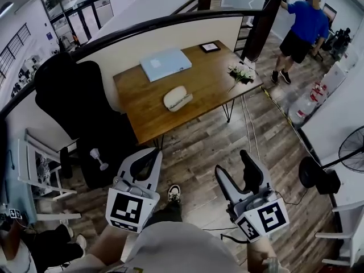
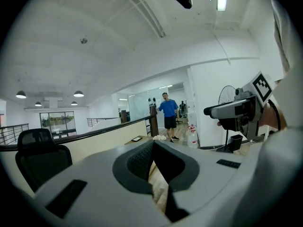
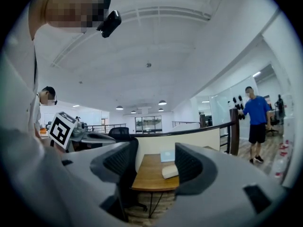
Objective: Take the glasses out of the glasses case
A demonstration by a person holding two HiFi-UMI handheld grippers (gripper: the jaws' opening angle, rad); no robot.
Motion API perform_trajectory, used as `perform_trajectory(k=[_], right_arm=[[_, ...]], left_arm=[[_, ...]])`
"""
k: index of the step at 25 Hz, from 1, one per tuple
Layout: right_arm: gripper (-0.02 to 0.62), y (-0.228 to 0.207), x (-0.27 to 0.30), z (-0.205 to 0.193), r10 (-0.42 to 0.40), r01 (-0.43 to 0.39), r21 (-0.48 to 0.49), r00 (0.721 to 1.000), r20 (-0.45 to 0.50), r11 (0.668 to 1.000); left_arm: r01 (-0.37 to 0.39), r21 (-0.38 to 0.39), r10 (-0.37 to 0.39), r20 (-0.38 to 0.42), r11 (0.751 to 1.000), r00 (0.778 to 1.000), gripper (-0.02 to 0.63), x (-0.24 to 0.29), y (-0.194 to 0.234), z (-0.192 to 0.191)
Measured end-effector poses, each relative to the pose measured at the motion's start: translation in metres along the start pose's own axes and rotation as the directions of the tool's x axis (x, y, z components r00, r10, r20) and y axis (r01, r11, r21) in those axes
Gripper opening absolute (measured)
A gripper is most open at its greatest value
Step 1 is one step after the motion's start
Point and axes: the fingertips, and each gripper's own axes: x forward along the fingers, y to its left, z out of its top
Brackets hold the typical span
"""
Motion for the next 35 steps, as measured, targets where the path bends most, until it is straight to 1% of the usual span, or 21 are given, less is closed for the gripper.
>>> perform_trajectory(k=[6, 11, 13, 17, 23, 29, 32, 35], right_arm=[[0.29, -0.024, 0.082, 0.012, -0.002, 0.002, -0.008, 1.0, -0.023, 1.0], [0.29, -0.039, 0.146, 0.02, -0.004, 0.003, -0.02, 1.0, -0.019, 1.0], [0.29, -0.044, 0.164, 0.022, -0.005, 0.004, -0.022, 1.0, -0.019, 1.0], [0.29, -0.054, 0.198, 0.02, 0.015, -0.015, -0.021, 0.999, -0.033, 1.0], [0.29, -0.072, 0.239, 0.02, 0.042, -0.043, -0.037, 0.998, -0.047, 0.998], [0.29, -0.1, 0.287, 0.011, 0.111, -0.114, -0.038, 0.991, -0.07, 0.993], [0.29, -0.12, 0.31, 0.007, 0.169, -0.172, -0.034, 0.982, -0.088, 0.984], [0.29, -0.143, 0.338, 0.006, 0.236, -0.24, -0.03, 0.966, -0.104, 0.97]], left_arm=[[-0.002, -0.02, 0.002, -0.003, 1.0, 1.0, 0.002, 0.054, 0.063, 0.005], [0.002, -0.011, -0.002, 0.0, 1.0, 1.0, 0.002, 0.095, 0.112, 0.005], [0.002, 0.0, -0.002, 0.002, 1.0, 1.0, 0.002, 0.108, 0.125, 0.004], [-0.007, -0.015, 0.007, 0.0, 1.0, 1.0, 0.002, 0.13, 0.146, 0.003], [-0.024, -0.014, 0.024, -0.008, 1.0, 1.0, 0.002, 0.16, 0.169, 0.001], [-0.078, -0.019, 0.078, -0.034, 0.997, 0.996, 0.002, 0.201, 0.189, -0.008], [-0.13, -0.031, 0.128, -0.051, 0.991, 0.99, 0.002, 0.224, 0.195, -0.01], [-0.19, -0.033, 0.187, -0.074, 0.981, 0.98, 0.002, 0.248, 0.202, -0.009]])
